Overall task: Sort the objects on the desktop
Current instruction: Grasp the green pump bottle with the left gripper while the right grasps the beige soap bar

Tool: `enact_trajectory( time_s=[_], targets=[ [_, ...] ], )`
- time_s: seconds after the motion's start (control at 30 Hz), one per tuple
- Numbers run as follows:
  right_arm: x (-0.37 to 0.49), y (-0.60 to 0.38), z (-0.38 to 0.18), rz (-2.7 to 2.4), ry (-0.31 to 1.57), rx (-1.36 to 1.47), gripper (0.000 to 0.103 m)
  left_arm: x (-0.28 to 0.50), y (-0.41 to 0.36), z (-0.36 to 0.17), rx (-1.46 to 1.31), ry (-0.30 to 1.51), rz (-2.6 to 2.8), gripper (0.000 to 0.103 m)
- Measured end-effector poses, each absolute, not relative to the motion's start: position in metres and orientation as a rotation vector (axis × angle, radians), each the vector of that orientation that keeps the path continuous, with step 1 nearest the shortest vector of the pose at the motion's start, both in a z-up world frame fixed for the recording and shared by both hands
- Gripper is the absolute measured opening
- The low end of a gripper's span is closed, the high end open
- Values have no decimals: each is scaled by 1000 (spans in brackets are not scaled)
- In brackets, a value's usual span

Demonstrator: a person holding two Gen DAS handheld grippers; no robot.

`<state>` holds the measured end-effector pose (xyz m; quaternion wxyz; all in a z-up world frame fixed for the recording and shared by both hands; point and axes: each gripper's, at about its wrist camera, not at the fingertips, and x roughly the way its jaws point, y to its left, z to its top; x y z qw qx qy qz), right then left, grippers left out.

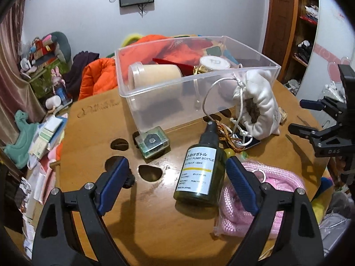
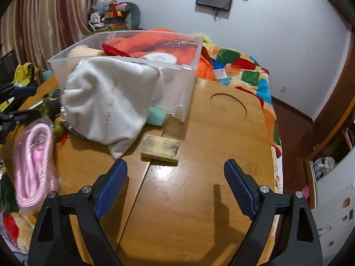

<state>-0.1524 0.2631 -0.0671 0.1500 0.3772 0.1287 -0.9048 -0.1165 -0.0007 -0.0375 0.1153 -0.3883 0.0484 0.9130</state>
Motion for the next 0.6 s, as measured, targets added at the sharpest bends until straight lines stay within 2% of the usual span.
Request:
enact_trajectory(
  time_s=[0.07,0.33,0.43,0.5,0.57,0.6],
  targets=[
    [-157,264,-70,-2603,355,1092,77,-119,1,-40,-1151,127,2667,78],
    [-173,263,-75,-2550,223,1122,60,-126,4,-47,-1185,102,2658,66],
    [-174,261,-75,-2534,210,1113,51,-129,6,-50,-1203,95,2660,53],
    [-173,260,-75,-2519,193,1110,44,-129,8,-51,-1198,105,2676,51],
    [-173,260,-75,-2504,179,1108,42,-129,10,-51,-1191,106,2684,41],
    [-173,259,-75,-2504,178,1109,42,-129,10,-51,-1189,101,2685,41]
  ],
)
